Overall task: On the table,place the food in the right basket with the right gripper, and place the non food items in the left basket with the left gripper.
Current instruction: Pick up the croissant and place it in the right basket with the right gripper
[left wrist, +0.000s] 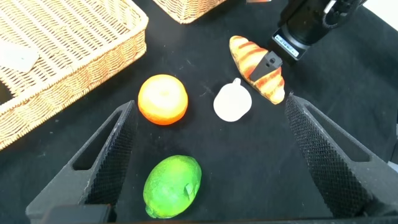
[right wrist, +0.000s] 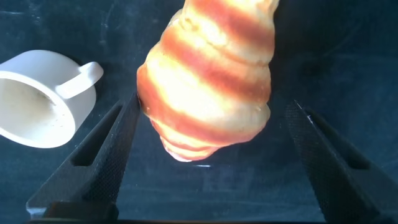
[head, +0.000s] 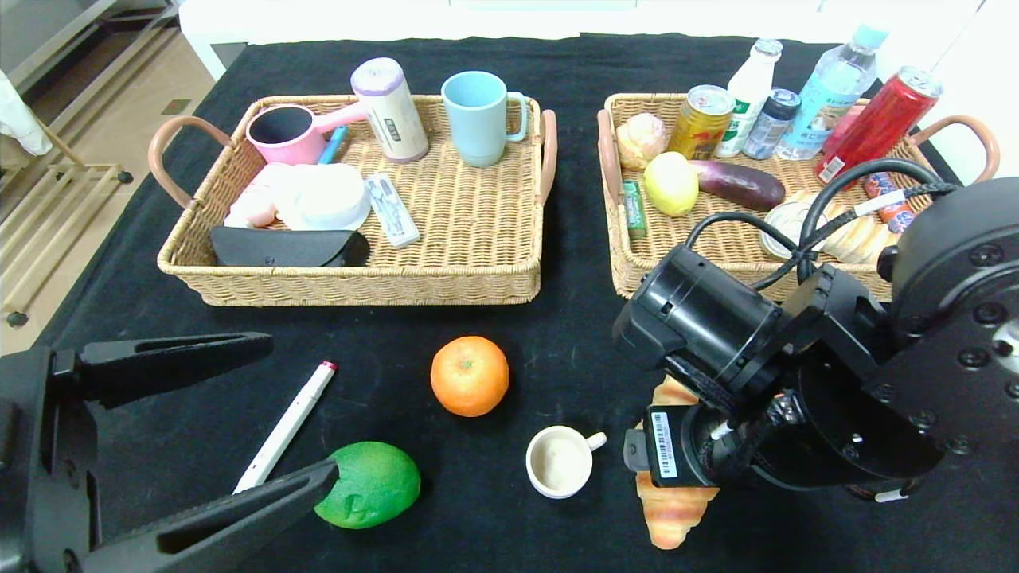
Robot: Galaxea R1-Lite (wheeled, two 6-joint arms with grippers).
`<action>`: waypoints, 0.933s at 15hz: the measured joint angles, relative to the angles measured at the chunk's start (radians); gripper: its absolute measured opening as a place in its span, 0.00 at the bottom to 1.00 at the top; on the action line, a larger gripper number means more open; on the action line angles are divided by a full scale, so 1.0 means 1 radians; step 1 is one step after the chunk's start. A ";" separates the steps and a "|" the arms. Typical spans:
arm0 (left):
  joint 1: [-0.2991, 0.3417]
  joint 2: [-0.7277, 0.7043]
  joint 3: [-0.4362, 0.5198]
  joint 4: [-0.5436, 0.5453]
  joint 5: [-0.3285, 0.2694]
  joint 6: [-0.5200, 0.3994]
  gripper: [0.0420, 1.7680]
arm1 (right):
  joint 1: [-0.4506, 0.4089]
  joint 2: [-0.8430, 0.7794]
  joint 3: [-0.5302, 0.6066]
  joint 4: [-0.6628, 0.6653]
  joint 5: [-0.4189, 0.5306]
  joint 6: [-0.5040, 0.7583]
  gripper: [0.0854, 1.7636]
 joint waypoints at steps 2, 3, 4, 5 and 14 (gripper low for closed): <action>0.000 0.000 0.000 0.000 0.000 0.000 0.97 | -0.001 0.004 0.001 -0.001 0.000 0.008 0.97; 0.000 -0.001 0.000 -0.001 0.000 0.000 0.97 | -0.002 0.007 0.001 -0.002 0.000 0.011 0.97; 0.000 -0.002 0.000 0.000 0.000 0.000 0.97 | -0.004 0.009 0.001 -0.003 -0.001 0.012 0.97; 0.000 -0.004 0.000 0.000 0.000 0.000 0.97 | -0.007 0.013 0.003 -0.008 -0.001 0.013 0.97; 0.000 -0.008 0.000 -0.002 0.000 0.000 0.97 | -0.009 0.021 0.024 -0.029 -0.001 0.013 0.97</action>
